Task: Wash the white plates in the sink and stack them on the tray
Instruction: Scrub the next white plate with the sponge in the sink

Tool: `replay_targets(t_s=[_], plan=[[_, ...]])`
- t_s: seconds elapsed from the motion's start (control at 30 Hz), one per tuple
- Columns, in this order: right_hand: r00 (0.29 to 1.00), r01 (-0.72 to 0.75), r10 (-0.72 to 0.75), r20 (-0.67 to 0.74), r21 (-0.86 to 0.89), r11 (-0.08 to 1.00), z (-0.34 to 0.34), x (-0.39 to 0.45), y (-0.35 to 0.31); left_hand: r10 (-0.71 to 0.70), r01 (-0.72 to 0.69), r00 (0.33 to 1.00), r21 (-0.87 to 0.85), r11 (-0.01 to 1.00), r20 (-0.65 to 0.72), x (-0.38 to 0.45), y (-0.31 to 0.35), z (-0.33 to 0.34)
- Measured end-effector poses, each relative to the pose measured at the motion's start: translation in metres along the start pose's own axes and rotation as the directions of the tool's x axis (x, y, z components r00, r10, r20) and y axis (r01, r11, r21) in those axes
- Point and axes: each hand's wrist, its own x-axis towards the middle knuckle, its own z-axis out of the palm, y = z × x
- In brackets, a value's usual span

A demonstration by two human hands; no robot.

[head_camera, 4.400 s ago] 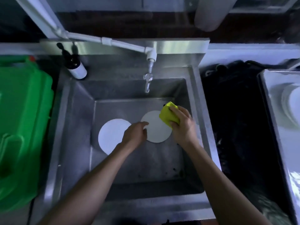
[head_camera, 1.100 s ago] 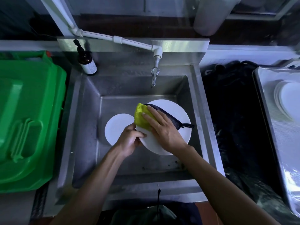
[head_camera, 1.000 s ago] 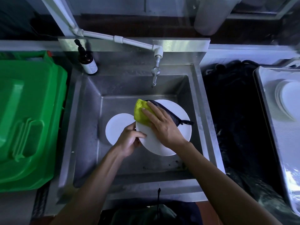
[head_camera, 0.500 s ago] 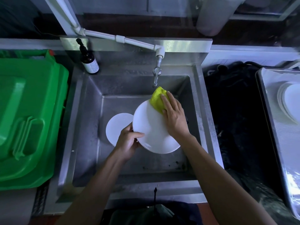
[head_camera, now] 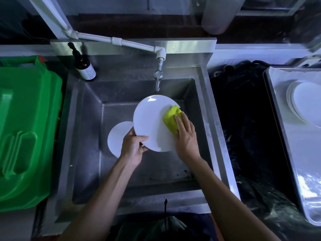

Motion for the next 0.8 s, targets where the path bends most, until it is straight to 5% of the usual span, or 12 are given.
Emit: replay_targets(t_s=[0.53,0.8], plan=[[0.998,-0.056,0.060,-0.013,0.236,0.970,0.040,-0.045,-0.076,0.029,-0.029,1.000,-0.052,0.998,0.004,0.007,-0.004,-0.012],[0.999,0.020,-0.024,0.023,0.132,0.991,0.028,-0.041,-0.074,0.050,-0.047,0.998,-0.086,0.995,0.023,0.002,0.001,-0.028]])
